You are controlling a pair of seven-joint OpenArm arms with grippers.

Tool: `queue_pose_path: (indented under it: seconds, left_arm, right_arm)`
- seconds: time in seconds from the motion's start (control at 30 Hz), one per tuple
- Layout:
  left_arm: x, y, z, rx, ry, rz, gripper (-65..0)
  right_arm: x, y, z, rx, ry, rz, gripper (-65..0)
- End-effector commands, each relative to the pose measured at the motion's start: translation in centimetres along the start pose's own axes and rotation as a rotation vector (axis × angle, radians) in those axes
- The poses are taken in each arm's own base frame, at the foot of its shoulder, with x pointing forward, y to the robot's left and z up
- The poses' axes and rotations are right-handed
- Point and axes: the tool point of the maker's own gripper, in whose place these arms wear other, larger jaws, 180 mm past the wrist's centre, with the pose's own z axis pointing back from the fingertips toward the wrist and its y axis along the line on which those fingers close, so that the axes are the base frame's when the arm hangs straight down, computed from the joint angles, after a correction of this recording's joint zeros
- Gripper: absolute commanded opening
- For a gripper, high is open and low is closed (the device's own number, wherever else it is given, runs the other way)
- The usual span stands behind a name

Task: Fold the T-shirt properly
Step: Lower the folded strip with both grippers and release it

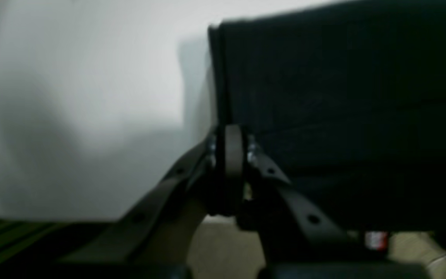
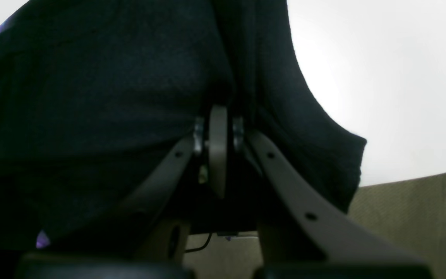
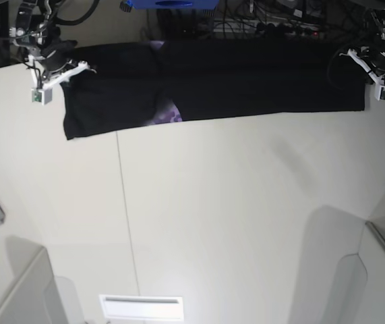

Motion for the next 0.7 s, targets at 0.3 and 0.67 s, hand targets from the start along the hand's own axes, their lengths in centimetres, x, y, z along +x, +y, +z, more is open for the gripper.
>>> queue_pose_path:
  seconds: [0.3, 0.67]
  left_arm:
    - [1.3, 0.7, 0.8, 0.045, -0.041, -0.022, -17.8]
    - [3.4, -1.7, 1.0, -0.064, -0.141, 0.09, -65.0]
  right_arm:
    - [2.9, -2.7, 2.1, -0.083, -0.19, -0.078, -40.5]
    - [2.5, 3.7, 1.6, 0.143, -0.2, 0.105, -65.0]
